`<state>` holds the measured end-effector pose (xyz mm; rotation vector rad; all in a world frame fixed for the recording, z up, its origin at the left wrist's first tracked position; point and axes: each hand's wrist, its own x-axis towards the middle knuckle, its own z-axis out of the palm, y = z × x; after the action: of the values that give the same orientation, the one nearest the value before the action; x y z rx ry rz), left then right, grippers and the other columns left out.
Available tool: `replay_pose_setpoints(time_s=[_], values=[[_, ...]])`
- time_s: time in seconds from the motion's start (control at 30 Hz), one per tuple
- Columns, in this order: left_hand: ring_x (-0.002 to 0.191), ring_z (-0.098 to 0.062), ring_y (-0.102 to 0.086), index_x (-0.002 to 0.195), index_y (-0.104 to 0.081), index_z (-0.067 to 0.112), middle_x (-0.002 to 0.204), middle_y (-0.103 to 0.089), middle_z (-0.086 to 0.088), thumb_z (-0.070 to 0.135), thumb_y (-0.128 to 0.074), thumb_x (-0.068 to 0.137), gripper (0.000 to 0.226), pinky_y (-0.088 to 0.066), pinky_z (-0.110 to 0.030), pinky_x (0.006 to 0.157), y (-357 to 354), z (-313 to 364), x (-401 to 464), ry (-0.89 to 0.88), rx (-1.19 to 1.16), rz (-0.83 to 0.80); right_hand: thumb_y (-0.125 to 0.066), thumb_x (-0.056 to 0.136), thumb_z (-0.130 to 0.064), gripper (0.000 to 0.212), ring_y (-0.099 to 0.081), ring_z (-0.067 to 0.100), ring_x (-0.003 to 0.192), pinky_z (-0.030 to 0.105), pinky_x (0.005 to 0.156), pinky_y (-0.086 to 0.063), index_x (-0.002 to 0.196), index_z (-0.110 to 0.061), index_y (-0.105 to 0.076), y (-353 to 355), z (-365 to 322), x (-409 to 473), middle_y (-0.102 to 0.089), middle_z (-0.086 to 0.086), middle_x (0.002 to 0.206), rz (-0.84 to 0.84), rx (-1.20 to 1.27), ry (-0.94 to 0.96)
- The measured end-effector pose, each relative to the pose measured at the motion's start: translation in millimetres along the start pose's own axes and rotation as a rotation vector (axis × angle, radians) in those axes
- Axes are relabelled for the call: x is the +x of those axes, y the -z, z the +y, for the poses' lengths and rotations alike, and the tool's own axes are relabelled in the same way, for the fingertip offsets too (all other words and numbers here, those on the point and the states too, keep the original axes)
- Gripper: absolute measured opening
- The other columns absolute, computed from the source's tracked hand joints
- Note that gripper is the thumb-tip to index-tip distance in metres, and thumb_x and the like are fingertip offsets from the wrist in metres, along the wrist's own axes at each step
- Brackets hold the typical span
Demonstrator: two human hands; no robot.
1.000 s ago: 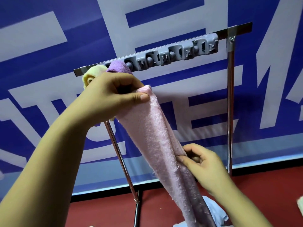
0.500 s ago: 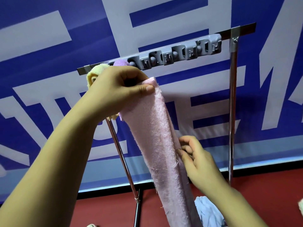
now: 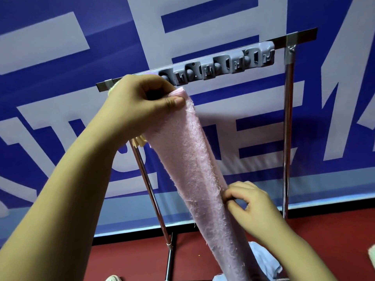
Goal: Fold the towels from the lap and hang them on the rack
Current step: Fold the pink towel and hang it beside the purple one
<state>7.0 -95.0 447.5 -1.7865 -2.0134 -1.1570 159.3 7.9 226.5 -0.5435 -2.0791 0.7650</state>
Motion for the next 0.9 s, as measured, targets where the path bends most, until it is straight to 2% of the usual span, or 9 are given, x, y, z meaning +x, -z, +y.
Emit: replay_pose_setpoints(time_s=[0.17, 0.3, 0.43, 0.5, 0.57, 0.63, 0.77, 0.83, 0.9], values=[[0.060, 0.008, -0.055, 0.078, -0.067, 0.034, 0.071, -0.063, 0.014, 0.036, -0.071, 0.081, 0.005, -0.044, -0.008, 0.051, -2.3, 1.6, -1.0, 0.004, -0.010, 0.019, -0.063, 0.076, 0.000, 0.026, -0.057, 0.007, 0.074, 0.008, 0.064, -0.038, 0.072, -0.025, -0.069, -1.5, 4.6, -5.2, -0.062, -0.013, 0.086, -0.075, 0.126, -0.113], [0.059, 0.012, -0.055, 0.080, -0.068, 0.032, 0.072, -0.063, 0.014, 0.034, -0.071, 0.082, 0.004, -0.043, -0.006, 0.051, -3.0, 1.7, -0.2, 0.012, -0.012, 0.049, -0.069, 0.074, -0.030, 0.004, -0.060, 0.004, 0.080, 0.006, 0.067, -0.040, 0.073, -0.027, -0.066, -6.9, -0.8, -8.2, -0.062, -0.013, 0.088, -0.028, 0.244, -0.129], [0.059, 0.011, -0.054, 0.087, -0.070, 0.023, 0.074, -0.064, 0.010, 0.033, -0.070, 0.083, 0.011, -0.041, -0.008, 0.052, -0.5, 0.0, -0.8, 0.018, -0.008, 0.084, -0.075, 0.077, -0.017, 0.019, -0.053, 0.000, 0.060, 0.007, 0.056, -0.034, 0.067, -0.017, -0.059, -10.1, -1.3, -8.0, -0.059, -0.004, 0.079, 0.049, 0.189, -0.096], [0.060, 0.011, -0.053, 0.089, -0.070, 0.023, 0.075, -0.064, 0.010, 0.035, -0.070, 0.083, 0.012, -0.040, -0.006, 0.052, 2.4, -0.6, -2.6, 0.009, -0.014, 0.097, -0.071, 0.077, -0.028, 0.021, -0.047, 0.001, 0.052, 0.016, 0.055, -0.037, 0.068, -0.017, -0.055, -9.3, -0.2, -7.1, -0.058, 0.001, 0.074, 0.047, 0.286, -0.153], [0.064, 0.011, -0.054, 0.090, -0.071, 0.026, 0.079, -0.065, 0.011, 0.036, -0.069, 0.083, 0.013, -0.042, -0.006, 0.056, 6.2, -1.9, -4.4, 0.005, -0.026, 0.105, -0.063, 0.070, -0.044, 0.028, -0.049, 0.019, 0.061, 0.044, 0.065, -0.049, 0.071, -0.018, -0.053, -8.0, 0.7, -6.6, -0.055, 0.005, 0.071, 0.047, 0.384, -0.208], [0.067, 0.011, -0.056, 0.089, -0.070, 0.031, 0.082, -0.066, 0.013, 0.037, -0.069, 0.083, 0.008, -0.045, -0.008, 0.059, 9.0, -3.6, -5.8, 0.013, -0.036, 0.097, -0.063, 0.065, -0.047, 0.027, -0.052, 0.026, 0.069, 0.054, 0.072, -0.048, 0.069, -0.023, -0.052, -6.9, 0.6, -7.2, -0.058, 0.007, 0.073, 0.066, 0.465, -0.231], [0.066, 0.012, -0.056, 0.086, -0.068, 0.035, 0.080, -0.066, 0.015, 0.037, -0.070, 0.083, 0.004, -0.046, -0.009, 0.061, 9.0, -5.4, -6.2, 0.030, -0.039, 0.084, -0.069, 0.065, -0.043, 0.024, -0.053, 0.026, 0.070, 0.042, 0.069, -0.047, 0.069, -0.030, -0.049, -8.4, 1.8, -9.7, -0.059, 0.010, 0.077, 0.064, 0.440, -0.211], [0.068, 0.013, -0.057, 0.086, -0.068, 0.035, 0.080, -0.065, 0.017, 0.038, -0.070, 0.082, 0.005, -0.047, -0.008, 0.062, 8.8, -6.3, -5.7, 0.042, -0.038, 0.074, -0.066, 0.072, -0.036, 0.017, -0.049, 0.009, 0.068, 0.022, 0.067, -0.042, 0.075, -0.030, -0.050, -8.6, 4.0, -10.8, -0.055, 0.001, 0.078, 0.085, 0.248, -0.120], [0.070, 0.010, -0.058, 0.085, -0.068, 0.036, 0.080, -0.065, 0.018, 0.038, -0.070, 0.082, 0.004, -0.048, -0.011, 0.064, 9.2, -7.3, -5.1, 0.048, -0.039, 0.075, -0.057, 0.075, -0.026, 0.009, -0.051, 0.005, 0.082, 0.012, 0.073, -0.038, 0.079, -0.031, -0.051, -8.0, 3.7, -10.6, -0.055, -0.012, 0.084, 0.088, 0.074, 0.048]])
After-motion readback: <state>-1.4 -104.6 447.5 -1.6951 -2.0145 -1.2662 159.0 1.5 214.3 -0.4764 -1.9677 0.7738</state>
